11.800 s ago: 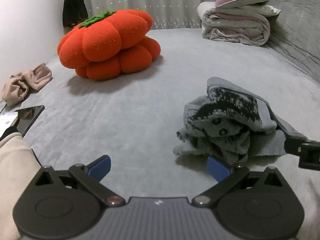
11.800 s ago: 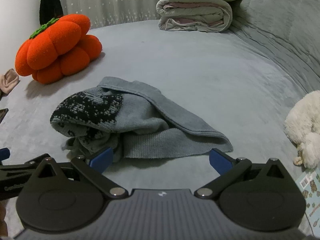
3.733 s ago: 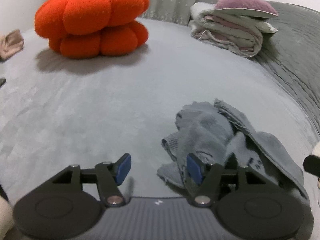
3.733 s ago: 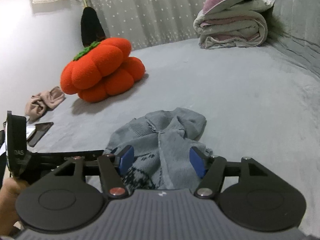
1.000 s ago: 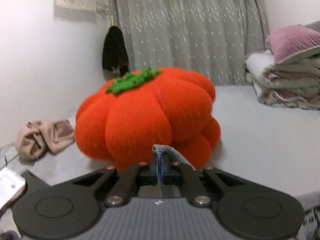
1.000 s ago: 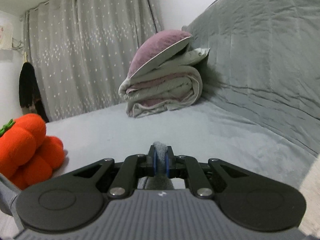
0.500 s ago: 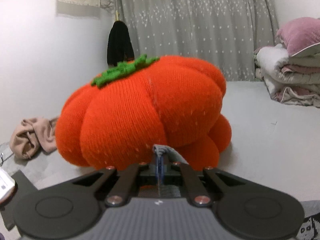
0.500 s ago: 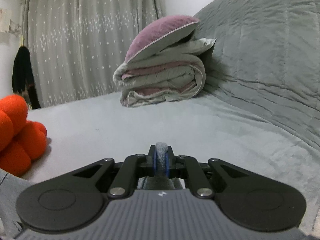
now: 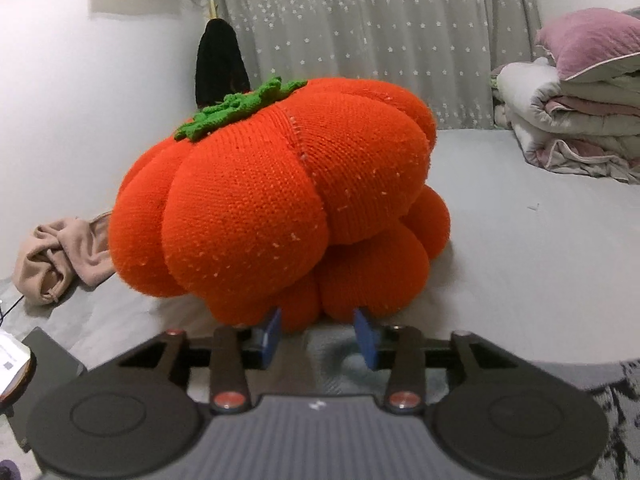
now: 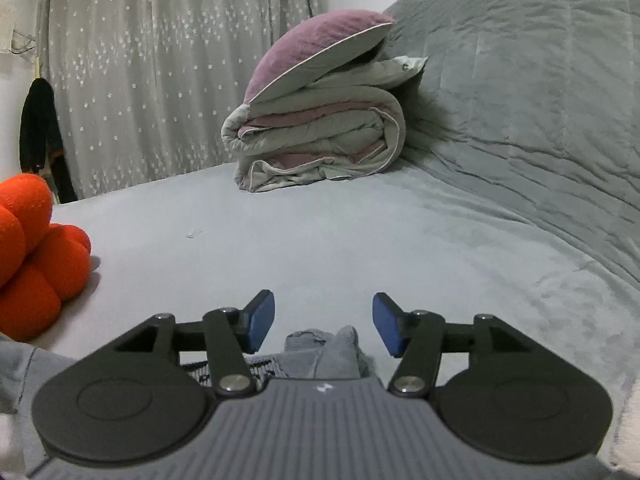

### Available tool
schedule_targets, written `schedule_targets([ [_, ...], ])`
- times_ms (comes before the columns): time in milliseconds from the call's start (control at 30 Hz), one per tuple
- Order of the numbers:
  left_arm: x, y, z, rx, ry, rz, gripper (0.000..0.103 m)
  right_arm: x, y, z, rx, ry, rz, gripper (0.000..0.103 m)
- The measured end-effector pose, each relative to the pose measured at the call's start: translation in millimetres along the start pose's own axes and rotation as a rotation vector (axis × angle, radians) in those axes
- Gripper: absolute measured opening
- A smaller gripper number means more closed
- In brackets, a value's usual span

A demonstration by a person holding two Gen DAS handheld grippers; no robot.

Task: Fold clothes
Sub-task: 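Lower the sweater flat onto the bed and open both grippers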

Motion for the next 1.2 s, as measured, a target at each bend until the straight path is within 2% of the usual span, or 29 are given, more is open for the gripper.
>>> schedule_targets([
  [67,-2.6,7.9,-3.3,-0.018,-0.004,-0.012,0.048,0.4,7.6,-0.3,-0.001,0.001,-0.008,0.059],
  [133,-5.5,16.2,-6.6,-0.035,-0.008,-0.023,0.059,0.6,15.8,-0.5,-0.002,-0.002,-0.013,0.059],
  [367,-19.0,47.5,-15.5,-0.087,-0.021,-0.064,0.064,-1.8,45.9,-2.1,0.002,-0.008,-0.021,0.062],
  [567,-28.2,76.9,-22.6,-0.123,-0.020,-0.086,0.071,-3.7,70.3,-2.7,0.003,-0.021,-0.022,0.064],
  [700,-35.7,98.7,-27.3,-0.153,-0.018,-0.093,0.081,-6.6,86.0,-1.3,0.003,-0.035,-0.019,0.067],
  [800,-43.4,114.2,-29.9,-0.175,-0.019,-0.101,0.083,-11.0,96.9,-0.2,0.007,-0.053,-0.020,0.067],
  [1100,-85.9,148.8,-33.5,-0.253,-0.033,-0.148,0.095,-28.3,124.7,1.7,0.019,-0.103,-0.039,0.072],
  [1200,-104.2,153.7,-32.8,-0.276,-0.024,-0.176,0.095,-38.8,128.9,0.9,0.032,-0.112,-0.059,0.073],
])
Point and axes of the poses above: each gripper's, at about its wrist camera, not at the fingertips, and y roughly against the way its jaws point, z to its right, x to its top, the point moved 6 cm from there along -y, roughly the way its jaws point, and after that the axes turned 14 degrees about x, right-handed, at the moved point
